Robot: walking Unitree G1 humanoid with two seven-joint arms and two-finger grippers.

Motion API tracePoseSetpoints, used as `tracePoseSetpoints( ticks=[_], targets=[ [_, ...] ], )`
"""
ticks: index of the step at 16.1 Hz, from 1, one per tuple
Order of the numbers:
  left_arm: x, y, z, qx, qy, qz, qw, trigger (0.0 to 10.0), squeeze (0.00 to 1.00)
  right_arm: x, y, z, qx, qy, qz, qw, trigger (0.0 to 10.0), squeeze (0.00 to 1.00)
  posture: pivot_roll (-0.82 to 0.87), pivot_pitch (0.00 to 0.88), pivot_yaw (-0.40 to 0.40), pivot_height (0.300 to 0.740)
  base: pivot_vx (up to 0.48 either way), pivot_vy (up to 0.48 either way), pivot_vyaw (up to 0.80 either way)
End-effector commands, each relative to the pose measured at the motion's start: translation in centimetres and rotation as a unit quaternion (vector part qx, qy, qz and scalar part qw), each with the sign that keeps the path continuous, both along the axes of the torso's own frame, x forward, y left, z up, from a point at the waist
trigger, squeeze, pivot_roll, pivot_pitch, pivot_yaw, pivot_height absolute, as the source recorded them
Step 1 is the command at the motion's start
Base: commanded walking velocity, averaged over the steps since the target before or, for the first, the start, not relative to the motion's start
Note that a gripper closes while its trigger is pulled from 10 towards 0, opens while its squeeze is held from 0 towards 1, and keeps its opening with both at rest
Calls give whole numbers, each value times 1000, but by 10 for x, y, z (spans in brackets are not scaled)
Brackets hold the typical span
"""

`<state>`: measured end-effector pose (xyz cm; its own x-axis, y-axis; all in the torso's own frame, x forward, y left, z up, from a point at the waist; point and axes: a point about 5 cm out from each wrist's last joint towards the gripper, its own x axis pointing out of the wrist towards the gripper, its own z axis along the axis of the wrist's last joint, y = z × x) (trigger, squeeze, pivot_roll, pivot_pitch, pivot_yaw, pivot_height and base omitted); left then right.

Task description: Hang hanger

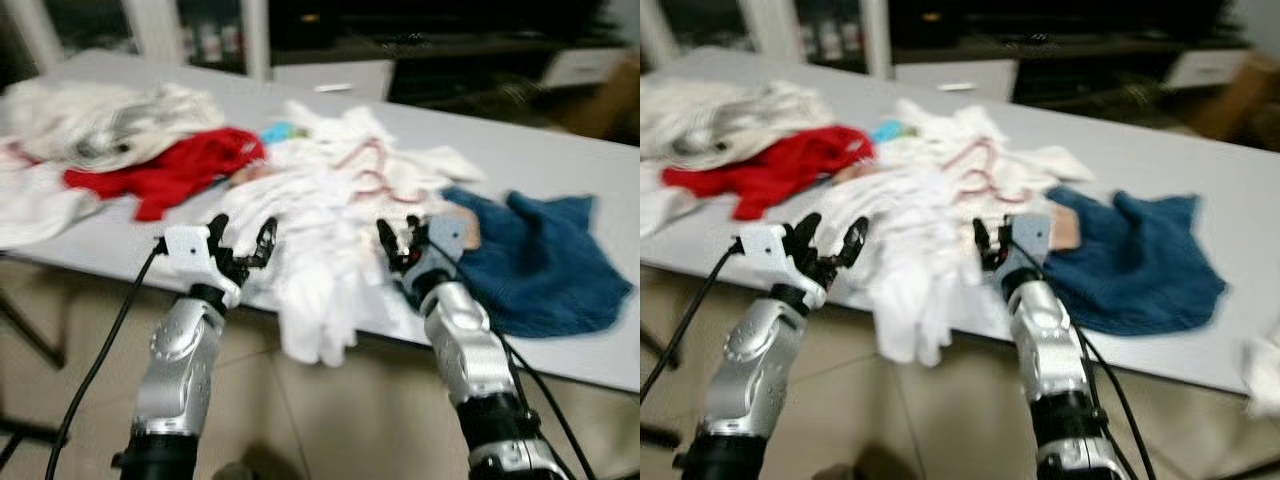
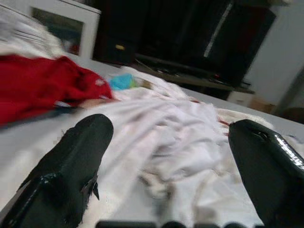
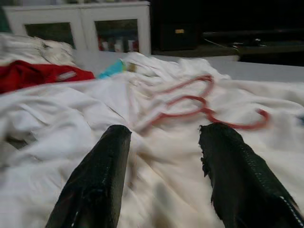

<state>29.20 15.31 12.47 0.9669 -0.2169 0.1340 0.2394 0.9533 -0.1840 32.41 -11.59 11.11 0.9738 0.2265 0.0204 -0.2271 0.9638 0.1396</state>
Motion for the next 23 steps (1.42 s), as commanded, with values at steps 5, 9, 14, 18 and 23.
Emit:
tracePoseSetpoints(
  ticks=[5,9,14,18,23],
  targets=[
    [0,-9,0,0,-1,-3,1000,10000,0,6,-7,7,8,-8,-15,1000,10000,0,21,0,-55,740,0,0,769],
    [1,-13,0,0,-1,-3,1000,10000,0,7,-18,11,19,-15,-37,999,10000,0,11,0,-62,740,0,0,0],
    [-2,-19,-3,1,3,-10,1000,10000,0,4,-20,10,4,-15,-36,999,10000,0,0,0,-60,740,0,0,0],
    [2,-20,-2,10,3,-14,1000,10000,0,6,-19,9,1,-10,-37,999,10000,0,1,0,-53,740,0,0,542],
    [0,-19,-5,20,6,-18,1000,10000,0,6,-19,8,22,-5,-42,999,10000,0,2,0,-54,740,0,0,480]
  ],
)
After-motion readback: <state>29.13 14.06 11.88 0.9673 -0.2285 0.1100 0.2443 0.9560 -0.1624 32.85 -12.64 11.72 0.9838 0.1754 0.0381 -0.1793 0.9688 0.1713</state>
